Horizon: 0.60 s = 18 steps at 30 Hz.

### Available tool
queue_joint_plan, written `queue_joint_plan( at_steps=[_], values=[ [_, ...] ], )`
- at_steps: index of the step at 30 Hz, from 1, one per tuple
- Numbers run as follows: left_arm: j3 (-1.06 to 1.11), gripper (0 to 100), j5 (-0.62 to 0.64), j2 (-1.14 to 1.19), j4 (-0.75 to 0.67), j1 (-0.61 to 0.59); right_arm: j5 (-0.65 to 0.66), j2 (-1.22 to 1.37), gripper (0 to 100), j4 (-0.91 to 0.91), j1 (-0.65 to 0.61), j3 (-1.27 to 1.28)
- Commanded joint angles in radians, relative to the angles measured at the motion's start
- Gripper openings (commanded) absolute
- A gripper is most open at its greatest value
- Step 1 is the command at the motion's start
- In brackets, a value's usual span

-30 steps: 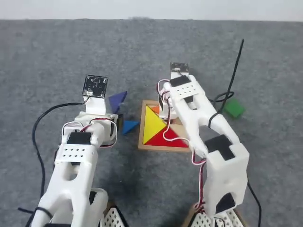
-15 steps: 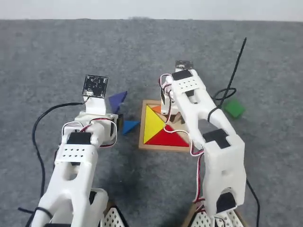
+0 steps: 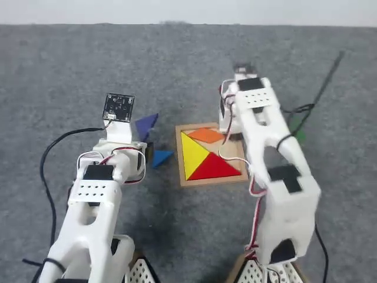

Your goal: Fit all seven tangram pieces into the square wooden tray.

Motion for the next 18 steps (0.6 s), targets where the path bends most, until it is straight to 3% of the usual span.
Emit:
queue_joint_plan(
  at_steps=[1, 11, 18],
  values=[
    [-0.010, 22, 0.011, -0.031, -0.031, 0.003, 0.109, -0.165, 0.7, 0.031, 0.047, -0.023],
    [-0.010, 22, 0.011, -0.031, -0.031, 0.003, 0.199, 0.008, 0.8, -0.022, 0.289, -0.034],
    [-0.010, 22, 0.011, -0.031, -0.031, 0.003, 0.232, -0.061, 2.1, -0.028, 0.125, -0.034]
  ],
)
